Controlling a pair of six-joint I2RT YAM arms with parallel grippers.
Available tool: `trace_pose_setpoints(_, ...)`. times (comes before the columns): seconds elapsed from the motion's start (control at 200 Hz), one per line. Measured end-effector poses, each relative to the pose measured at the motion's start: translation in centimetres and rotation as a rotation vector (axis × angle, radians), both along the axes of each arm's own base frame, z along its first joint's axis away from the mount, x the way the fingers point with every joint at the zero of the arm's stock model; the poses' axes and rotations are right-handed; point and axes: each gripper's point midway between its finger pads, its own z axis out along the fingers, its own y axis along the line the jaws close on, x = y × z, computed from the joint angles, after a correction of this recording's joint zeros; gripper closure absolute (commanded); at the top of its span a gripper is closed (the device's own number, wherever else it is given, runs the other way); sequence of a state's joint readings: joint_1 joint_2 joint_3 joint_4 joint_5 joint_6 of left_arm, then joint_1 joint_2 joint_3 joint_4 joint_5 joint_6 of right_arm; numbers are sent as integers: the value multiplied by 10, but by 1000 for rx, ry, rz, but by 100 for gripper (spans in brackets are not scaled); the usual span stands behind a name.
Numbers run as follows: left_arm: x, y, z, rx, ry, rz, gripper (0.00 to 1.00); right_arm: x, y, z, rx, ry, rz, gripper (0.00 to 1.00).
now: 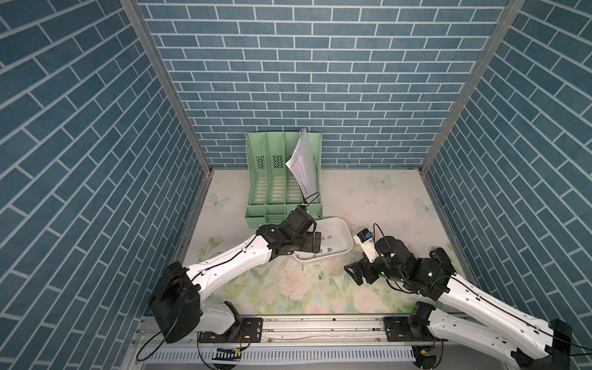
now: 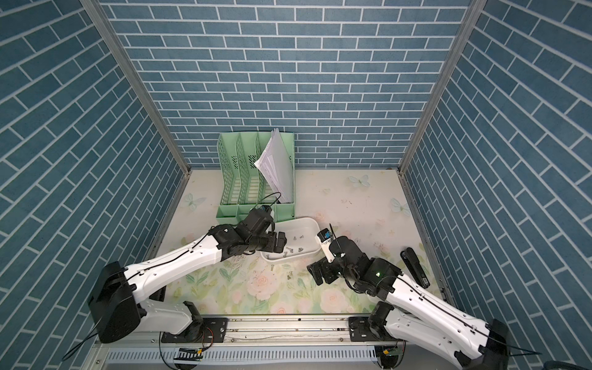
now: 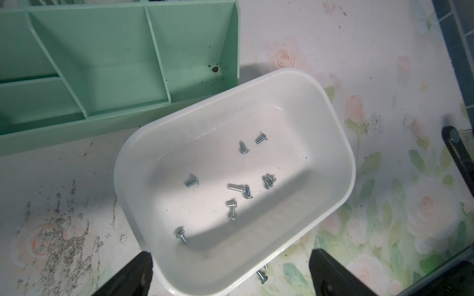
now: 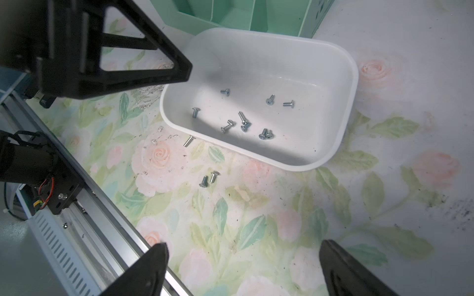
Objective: Put the screws on the desktop into the storage box
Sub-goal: Place the screw in the storage box, then pick up the screw from the center of the board.
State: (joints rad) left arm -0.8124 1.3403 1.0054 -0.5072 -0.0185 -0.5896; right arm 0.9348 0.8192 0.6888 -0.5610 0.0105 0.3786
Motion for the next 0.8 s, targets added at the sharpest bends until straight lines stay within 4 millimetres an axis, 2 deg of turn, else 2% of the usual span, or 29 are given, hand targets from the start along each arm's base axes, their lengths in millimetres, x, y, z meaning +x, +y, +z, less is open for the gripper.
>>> trace_pose_setpoints(0.1, -8, 3, 7, -39, 0, -20, 0, 2, -1, -5, -5, 5, -19, 4)
trace_pose_setpoints(0.295, -27, 12, 17, -100, 13, -62, 0, 3, -1, -28, -59, 36, -39, 5)
trace_pose_setpoints(0.48, -49, 29, 25, -175, 22, -78, 0, -1, 14, -43, -99, 47, -21, 8)
trace_pose_setpoints(0.8, -83, 56, 8, -257, 93, -63, 0, -15, 42, -82, -201, 75, 31, 14)
